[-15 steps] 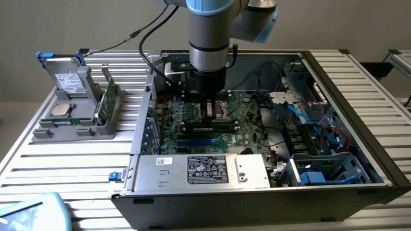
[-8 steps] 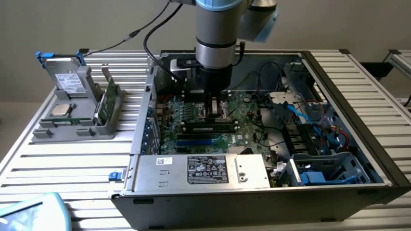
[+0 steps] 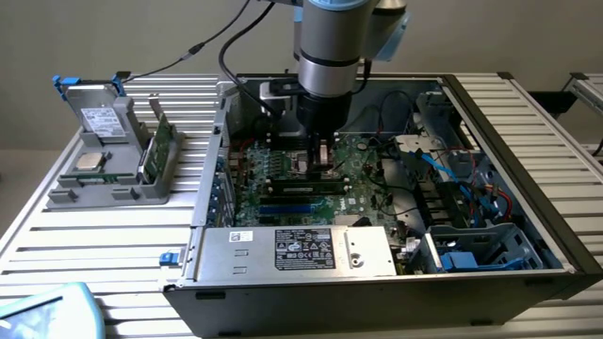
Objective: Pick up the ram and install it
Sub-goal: 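Press down the ram until it locks into place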
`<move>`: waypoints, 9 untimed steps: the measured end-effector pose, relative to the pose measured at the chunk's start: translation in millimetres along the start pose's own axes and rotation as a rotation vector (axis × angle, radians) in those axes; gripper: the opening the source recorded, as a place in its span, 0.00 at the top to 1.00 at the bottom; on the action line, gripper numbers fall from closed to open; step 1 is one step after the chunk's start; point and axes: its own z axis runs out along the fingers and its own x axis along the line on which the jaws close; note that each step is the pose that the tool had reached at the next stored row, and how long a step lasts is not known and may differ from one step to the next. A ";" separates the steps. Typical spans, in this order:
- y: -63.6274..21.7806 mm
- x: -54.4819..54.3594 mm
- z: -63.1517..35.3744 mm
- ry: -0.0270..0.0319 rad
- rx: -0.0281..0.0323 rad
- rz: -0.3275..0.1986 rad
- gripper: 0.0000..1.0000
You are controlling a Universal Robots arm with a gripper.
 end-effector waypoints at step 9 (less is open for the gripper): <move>-0.4 0.8 -0.9 0.0000 -0.0005 0.000 0.89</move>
